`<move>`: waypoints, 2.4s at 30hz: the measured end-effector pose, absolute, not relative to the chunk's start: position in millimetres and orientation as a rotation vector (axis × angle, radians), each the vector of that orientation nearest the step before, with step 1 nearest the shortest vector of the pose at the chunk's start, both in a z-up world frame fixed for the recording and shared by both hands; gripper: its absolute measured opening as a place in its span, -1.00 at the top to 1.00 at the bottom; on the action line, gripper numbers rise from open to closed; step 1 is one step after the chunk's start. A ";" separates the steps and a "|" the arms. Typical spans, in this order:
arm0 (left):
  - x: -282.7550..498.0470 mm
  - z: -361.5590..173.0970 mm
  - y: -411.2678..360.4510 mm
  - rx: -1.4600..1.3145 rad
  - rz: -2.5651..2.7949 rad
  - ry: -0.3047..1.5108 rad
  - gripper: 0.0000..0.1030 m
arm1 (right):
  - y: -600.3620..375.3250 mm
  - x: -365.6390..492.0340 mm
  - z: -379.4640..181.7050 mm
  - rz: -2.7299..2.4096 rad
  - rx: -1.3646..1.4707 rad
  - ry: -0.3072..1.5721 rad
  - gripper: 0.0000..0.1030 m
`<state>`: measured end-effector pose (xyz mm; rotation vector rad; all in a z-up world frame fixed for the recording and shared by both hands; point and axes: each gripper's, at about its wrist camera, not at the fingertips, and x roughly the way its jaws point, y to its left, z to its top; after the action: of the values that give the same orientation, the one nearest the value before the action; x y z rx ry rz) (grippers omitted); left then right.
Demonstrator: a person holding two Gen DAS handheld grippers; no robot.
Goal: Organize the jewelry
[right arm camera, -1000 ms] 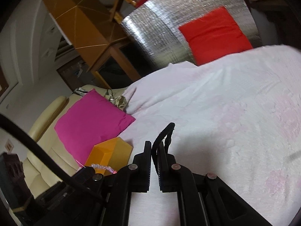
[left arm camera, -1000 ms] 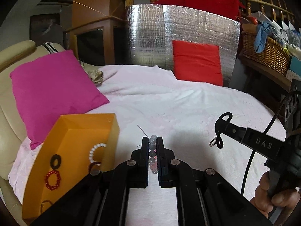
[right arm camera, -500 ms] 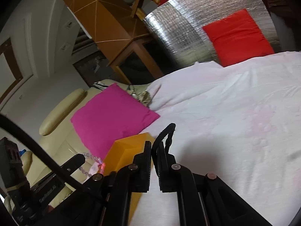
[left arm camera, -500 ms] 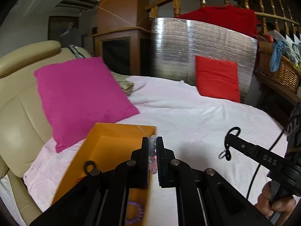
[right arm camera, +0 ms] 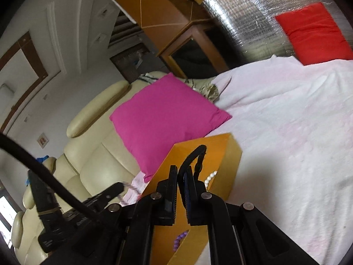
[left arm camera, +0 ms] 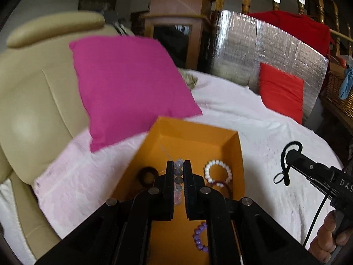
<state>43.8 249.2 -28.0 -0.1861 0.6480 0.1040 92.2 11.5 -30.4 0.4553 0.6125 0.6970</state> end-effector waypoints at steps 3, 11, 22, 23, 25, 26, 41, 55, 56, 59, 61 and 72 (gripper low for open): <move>56.3 -44.4 251.3 -0.225 0.071 0.687 0.85 | 18.4 93.8 -36.3 0.695 0.441 0.630 0.86; 96.9 -70.6 242.1 -0.248 -0.040 0.780 0.84 | 21.5 97.2 -43.2 0.686 0.416 0.641 0.86; 46.5 -38.5 308.7 -0.316 0.234 0.627 0.04 | 57.3 80.1 -38.8 0.781 0.290 0.626 0.86; 43.6 -37.1 311.6 -0.314 0.262 0.617 0.04 | 64.0 75.5 -38.5 0.804 0.269 0.628 0.86; 35.7 -32.9 320.0 -0.311 0.329 0.597 0.04 | 75.5 66.9 -39.3 0.838 0.239 0.635 0.86; 31.7 -30.7 324.4 -0.314 0.360 0.590 0.04 | 82.8 62.8 -40.5 0.859 0.225 0.643 0.86; -3.2 -24.5 328.8 -0.226 0.462 0.597 0.02 | 113.7 61.4 -76.2 0.993 0.266 0.913 -0.18; -85.7 39.4 261.4 0.080 0.371 0.592 -0.87 | 63.5 -12.5 16.1 0.608 0.058 0.684 -0.18; -91.5 42.2 260.2 0.070 0.366 0.605 -0.87 | 66.1 -22.4 22.4 0.584 0.018 0.679 -0.18; -105.5 49.0 257.3 0.057 0.375 0.627 -0.87 | 71.2 -52.0 39.4 0.542 -0.072 0.650 -0.22; -115.3 54.9 256.3 0.066 0.405 0.616 -0.87 | 69.8 -68.3 49.0 0.532 -0.081 0.634 -0.27; -164.8 91.7 248.9 0.091 0.486 0.500 -0.87 | 64.6 -124.1 78.0 0.472 -0.058 0.639 -0.28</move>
<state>-164.8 248.9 91.7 0.0906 0.4998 0.4858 -124.1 64.6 78.0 -0.0578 0.6389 0.4723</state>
